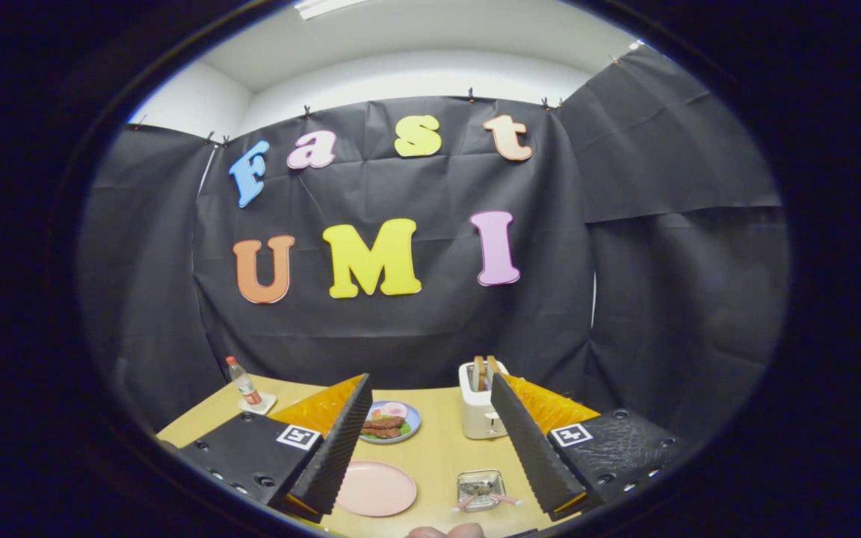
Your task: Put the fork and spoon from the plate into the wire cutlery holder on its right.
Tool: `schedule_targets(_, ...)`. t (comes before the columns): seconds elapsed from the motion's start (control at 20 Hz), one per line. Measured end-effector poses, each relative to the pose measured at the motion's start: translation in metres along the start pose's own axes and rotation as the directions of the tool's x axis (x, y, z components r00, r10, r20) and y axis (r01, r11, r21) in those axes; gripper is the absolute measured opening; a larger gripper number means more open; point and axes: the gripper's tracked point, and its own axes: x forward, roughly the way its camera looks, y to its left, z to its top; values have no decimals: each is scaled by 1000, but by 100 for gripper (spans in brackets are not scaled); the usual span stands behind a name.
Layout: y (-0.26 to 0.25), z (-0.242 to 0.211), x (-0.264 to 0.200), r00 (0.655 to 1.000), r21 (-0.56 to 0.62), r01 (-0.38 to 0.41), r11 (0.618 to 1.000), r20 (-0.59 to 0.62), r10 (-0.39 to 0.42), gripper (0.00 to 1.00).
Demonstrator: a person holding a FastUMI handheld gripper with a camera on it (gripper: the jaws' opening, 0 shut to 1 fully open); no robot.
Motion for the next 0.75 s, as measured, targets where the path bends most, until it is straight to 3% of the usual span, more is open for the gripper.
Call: schedule_targets(0.75, 10, 15, -7, 998, -47, -19, 999, 56, 21, 96)
